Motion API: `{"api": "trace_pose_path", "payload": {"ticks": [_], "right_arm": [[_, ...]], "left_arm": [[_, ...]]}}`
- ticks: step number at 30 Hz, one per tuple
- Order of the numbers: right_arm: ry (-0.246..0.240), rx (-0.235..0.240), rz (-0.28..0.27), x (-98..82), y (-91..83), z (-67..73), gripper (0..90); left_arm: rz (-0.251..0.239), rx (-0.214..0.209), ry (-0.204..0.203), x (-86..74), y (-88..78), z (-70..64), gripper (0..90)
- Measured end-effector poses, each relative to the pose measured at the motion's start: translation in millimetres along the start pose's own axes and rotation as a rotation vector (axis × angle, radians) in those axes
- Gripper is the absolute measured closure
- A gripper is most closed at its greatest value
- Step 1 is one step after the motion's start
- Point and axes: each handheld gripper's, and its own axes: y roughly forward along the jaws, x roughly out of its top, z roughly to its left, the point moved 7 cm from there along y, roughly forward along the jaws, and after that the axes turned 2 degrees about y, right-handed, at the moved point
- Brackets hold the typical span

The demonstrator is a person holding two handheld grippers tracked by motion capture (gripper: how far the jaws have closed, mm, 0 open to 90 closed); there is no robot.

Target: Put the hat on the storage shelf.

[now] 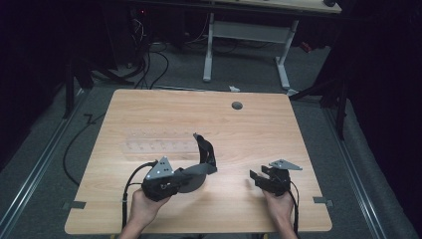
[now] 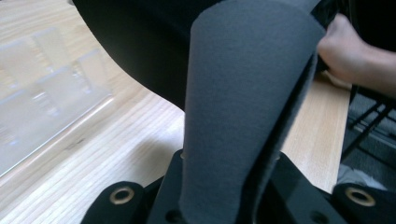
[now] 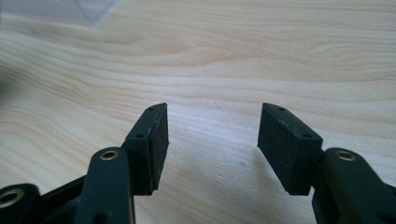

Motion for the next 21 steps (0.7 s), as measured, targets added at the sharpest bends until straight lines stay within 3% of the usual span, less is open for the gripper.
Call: {"api": "trace_pose_path", "payload": {"ticks": [6, 11, 17, 21], "right_arm": [[-0.024, -0.066, 0.02, -3.1, 6.8, -5.8, 41.2], [-0.032, -0.077, 0.023, -3.0, 7.5, -5.5, 38.5], [-0.101, -0.11, 0.038, -4.5, 9.2, -1.3, 35.0], [-0.094, -0.11, 0.039, -4.8, 8.9, -0.8, 34.9]], "left_arm": [[-0.039, 0.031, -0.025, 13.2, -9.6, 12.7, 85.8], [-0.071, 0.053, -0.046, 22.8, -13.7, 22.2, 85.7], [-0.113, 0.093, -0.089, 35.4, -19.8, 39.5, 85.6], [-0.134, 0.117, -0.088, 46.2, -24.8, 46.8, 85.5]]}}
